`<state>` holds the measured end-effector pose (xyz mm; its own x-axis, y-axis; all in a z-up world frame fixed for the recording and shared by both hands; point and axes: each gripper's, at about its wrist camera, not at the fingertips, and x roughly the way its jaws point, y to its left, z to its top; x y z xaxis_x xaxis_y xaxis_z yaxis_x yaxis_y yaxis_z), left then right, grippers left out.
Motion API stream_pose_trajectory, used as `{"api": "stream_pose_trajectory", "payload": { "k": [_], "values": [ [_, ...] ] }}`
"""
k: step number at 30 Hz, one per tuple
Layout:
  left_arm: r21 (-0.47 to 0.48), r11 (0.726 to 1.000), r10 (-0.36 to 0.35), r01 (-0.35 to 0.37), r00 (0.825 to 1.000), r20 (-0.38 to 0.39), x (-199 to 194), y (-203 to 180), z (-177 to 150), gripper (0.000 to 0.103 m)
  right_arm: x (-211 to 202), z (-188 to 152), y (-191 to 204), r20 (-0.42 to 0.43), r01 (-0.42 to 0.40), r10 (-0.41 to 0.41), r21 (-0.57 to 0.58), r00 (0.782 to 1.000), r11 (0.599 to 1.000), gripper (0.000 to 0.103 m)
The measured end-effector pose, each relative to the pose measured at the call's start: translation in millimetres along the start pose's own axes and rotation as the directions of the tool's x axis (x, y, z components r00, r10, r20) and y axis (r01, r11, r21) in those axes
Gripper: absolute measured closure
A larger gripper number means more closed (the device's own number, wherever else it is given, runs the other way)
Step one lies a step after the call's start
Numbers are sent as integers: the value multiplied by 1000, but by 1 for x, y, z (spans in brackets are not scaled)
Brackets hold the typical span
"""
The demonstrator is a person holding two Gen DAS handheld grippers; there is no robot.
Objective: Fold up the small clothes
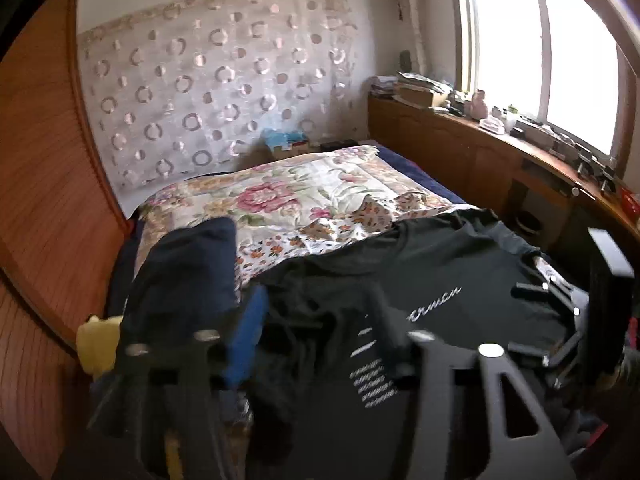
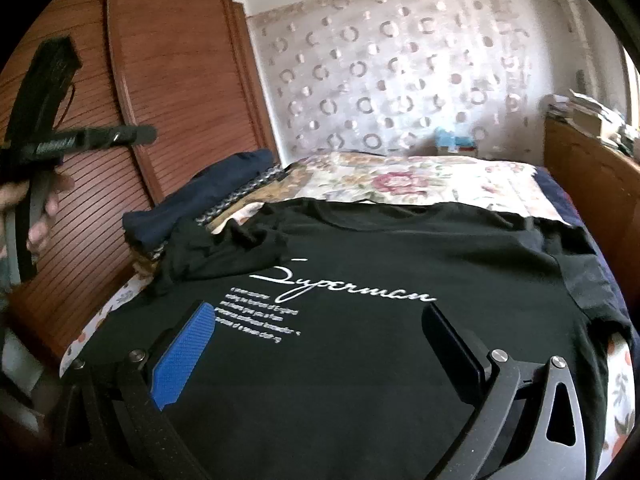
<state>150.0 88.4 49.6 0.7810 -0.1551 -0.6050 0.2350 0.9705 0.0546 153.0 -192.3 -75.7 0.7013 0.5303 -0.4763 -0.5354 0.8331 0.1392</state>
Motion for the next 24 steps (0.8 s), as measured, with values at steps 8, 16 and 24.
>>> {"api": "stream_pose_trajectory", "payload": {
  "k": [8, 16, 24],
  "values": [
    [-97, 995, 25, -26, 1000, -14, -7, 10, -75, 27, 37, 33, -4, -55, -35, 31, -79, 998, 996, 11],
    [-129, 990, 32, -52, 988, -153, 22, 9, -146, 27, 119, 49, -7, -200, -92, 74, -78, 977, 993, 40],
    [-121, 992, 10, -40, 972, -234, 43, 5, -167, 27, 180, 58, -8, -325, -105, 72, -84, 943, 991, 65]
  ]
}}
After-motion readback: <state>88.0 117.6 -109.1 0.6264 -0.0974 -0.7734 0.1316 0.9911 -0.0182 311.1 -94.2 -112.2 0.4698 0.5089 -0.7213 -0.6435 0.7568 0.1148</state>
